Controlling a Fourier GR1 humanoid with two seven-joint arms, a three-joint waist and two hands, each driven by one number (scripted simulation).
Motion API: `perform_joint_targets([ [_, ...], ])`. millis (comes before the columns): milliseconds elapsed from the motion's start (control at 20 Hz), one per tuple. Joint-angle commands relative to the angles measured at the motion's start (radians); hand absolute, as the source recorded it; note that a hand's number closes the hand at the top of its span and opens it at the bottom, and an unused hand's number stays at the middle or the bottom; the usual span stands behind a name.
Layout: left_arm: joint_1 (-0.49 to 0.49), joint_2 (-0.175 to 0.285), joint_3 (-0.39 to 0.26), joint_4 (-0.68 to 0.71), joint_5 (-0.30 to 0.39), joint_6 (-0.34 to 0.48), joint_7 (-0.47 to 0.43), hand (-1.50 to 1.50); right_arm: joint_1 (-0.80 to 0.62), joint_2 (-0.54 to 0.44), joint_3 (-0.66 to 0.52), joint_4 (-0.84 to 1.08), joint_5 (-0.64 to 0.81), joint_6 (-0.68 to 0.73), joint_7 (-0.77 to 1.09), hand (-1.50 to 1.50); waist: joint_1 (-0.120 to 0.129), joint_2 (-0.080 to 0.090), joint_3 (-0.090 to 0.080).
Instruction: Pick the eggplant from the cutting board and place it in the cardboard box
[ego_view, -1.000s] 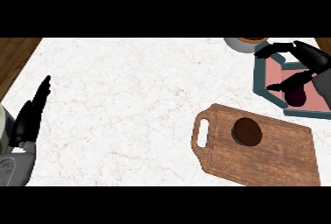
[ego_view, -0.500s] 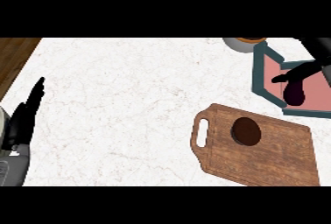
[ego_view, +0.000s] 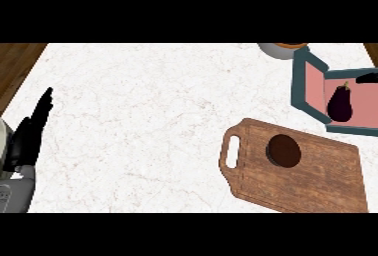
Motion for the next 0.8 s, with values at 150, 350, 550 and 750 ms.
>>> perform_joint_targets([
  [150, -0.003, -0.017, -0.008, -0.006, 0.001, 0.004, -0.009, 0.0, 0.043, -0.132, -0.057, 0.016, -0.06, 0.195, -0.05, -1.5, 0.008, 0.015, 0.005],
  [350, 0.003, 0.012, 0.013, -0.005, 0.009, -0.01, -0.017, 0.0, 0.072, -0.187, -0.056, 0.0, -0.06, 0.197, -0.028, -1.5, 0.017, 0.02, 0.008],
  [550, -0.003, -0.009, 0.001, -0.011, -0.005, 0.012, -0.025, 0.0, 0.103, -0.207, -0.056, -0.02, -0.065, 0.206, -0.028, -1.5, 0.012, 0.024, 0.012],
  [750, -0.026, 0.003, 0.002, -0.004, 0.0, -0.004, -0.008, 0.0, 0.108, -0.225, -0.023, -0.064, -0.04, 0.219, -0.021, -1.5, 0.012, 0.029, 0.013],
])
